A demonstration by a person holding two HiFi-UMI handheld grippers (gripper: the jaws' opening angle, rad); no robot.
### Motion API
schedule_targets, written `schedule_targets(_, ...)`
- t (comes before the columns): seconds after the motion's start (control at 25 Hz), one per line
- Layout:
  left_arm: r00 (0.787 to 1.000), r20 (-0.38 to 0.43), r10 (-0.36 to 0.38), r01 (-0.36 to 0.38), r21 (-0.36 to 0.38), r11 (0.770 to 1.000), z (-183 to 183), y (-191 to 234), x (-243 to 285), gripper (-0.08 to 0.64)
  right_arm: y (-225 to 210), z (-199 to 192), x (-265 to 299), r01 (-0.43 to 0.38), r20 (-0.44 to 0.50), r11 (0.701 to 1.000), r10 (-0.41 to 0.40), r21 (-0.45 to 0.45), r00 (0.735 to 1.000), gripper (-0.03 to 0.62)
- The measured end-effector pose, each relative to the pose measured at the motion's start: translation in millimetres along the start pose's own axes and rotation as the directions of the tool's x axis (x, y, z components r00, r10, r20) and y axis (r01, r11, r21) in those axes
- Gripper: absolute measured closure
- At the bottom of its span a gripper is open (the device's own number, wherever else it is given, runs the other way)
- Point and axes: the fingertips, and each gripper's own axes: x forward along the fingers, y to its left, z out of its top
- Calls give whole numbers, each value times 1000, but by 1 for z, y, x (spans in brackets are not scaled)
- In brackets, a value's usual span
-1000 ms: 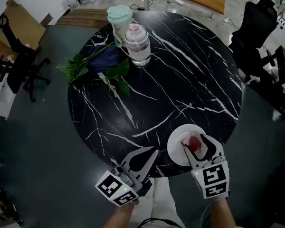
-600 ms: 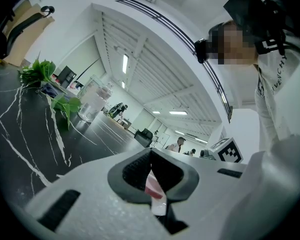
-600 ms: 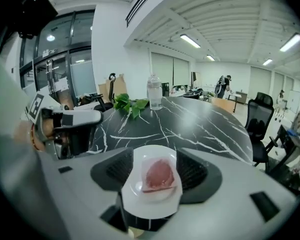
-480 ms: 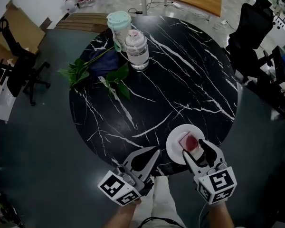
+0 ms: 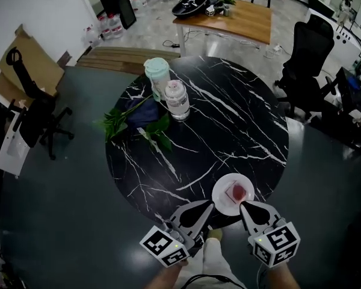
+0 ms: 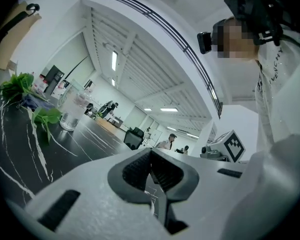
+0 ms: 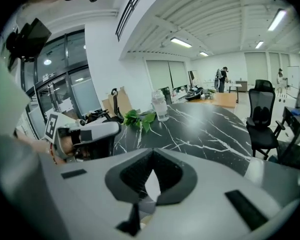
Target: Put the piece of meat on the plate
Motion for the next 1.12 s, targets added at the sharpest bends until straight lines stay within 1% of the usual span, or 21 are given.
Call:
schedule_targets(0.2,998,-39,-52,52,7,999,10,-30,-5,551,17,12,-20,-14,-3,999,14,-42,1000,580)
schedule_targets(0.28,996,-49,-72,73,18,997,14,-39,-8,551,24,21,-27,-21,14,999,22,-40,1000,580)
schedule_targets(0.4,995,-47,-83,85,33,996,27,-44,-9,551,32,36,-34,-41,52,999,43,-34,998,581)
schedule_targets(0.64,997,-13,-82,83,109,991,70,-45,-10,551,36,69,-49,-50,125,997,56,-53,991,581)
schedule_targets(0.76,998,14,-66,63,132,989,89,-39,-10,551,35,81,-54,-47,150,997,56,-68,987,581)
schedule_targets(0.92,998,37,-59,53,146,988,102,-37,-8,551,36,90,-60,-41,180,996,54,-77,982,581)
schedule_targets(1.12,997,49,-67,59,150,987,104,-35,-4,551,38,95,-68,-43,200,995,60,-85,978,581)
